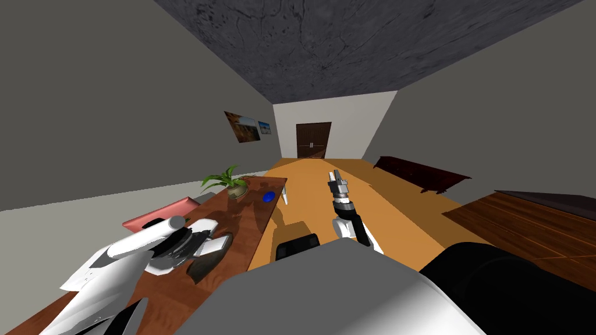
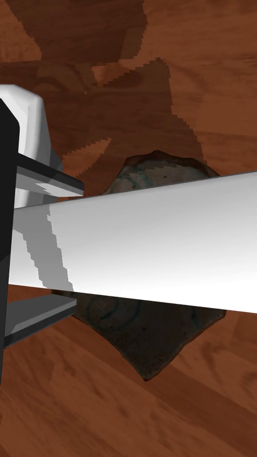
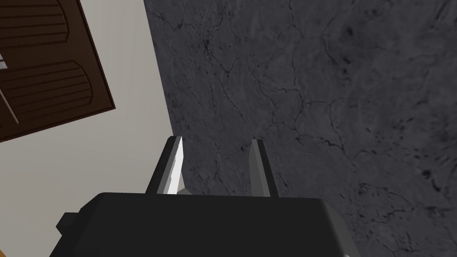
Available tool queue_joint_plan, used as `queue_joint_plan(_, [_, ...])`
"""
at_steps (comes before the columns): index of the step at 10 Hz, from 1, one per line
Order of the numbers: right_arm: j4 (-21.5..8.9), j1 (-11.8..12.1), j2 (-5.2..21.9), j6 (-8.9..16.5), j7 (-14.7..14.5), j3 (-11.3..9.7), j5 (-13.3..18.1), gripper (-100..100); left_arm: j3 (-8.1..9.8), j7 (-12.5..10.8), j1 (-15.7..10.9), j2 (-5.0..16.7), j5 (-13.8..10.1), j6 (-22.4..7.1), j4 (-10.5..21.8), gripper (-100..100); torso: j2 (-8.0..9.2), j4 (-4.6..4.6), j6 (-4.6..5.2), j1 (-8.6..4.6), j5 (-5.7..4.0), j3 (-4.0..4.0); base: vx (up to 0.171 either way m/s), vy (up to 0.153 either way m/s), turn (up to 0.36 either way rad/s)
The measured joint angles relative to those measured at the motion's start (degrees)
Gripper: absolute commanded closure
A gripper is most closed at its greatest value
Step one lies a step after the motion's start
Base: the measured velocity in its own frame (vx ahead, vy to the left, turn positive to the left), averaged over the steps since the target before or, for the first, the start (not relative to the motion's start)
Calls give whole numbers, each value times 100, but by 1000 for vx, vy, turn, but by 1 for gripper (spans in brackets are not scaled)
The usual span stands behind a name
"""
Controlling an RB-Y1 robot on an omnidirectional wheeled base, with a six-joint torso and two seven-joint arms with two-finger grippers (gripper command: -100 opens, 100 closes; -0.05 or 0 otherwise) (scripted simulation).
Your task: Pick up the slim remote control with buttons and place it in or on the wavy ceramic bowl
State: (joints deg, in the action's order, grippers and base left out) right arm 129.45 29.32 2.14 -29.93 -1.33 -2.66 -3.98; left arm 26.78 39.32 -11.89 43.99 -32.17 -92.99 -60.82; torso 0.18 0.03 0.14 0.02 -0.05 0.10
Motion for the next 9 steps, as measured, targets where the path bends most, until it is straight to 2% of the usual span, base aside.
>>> queue_joint_plan(1, [0, 0, 0, 0, 0, 0, 0, 0, -24, 100, -37, -10, 17, -29, 14, 100, 1, 1, 4, 0, 0, 1, -23, 18, -11])
queue_joint_plan(2, [0, 0, 0, 0, 0, 0, 0, 0, -28, 124, -40, -12, 20, -35, 16, -100, -6, 1, 3, -7, -2, -2, 0, 0, 0])
queue_joint_plan(6, [0, 1, 0, 0, 0, 0, 0, 0, -28, 122, -39, -11, 20, -34, 16, -100, -16, -1, 3, -16, -4, -8, 0, 0, 0])
queue_joint_plan(7, [0, 1, 0, 0, 0, 0, 0, 0, -28, 122, -39, -11, 20, -34, 16, 0, -16, -1, 3, -16, -4, -8, 0, 0, 0])
queue_joint_plan(8, [0, 1, 0, 0, 0, 0, 0, 0, -28, 122, -39, -11, 20, -34, 16, -100, -16, -1, 3, -16, -4, -8, 9, -11, 28])
queue_joint_plan(9, [0, 1, 0, 0, 0, 0, 0, 0, -4, 130, -52, 29, 5, -99, -19, -100, -19, -1, 3, -20, -6, -9, 16, -20, 31])
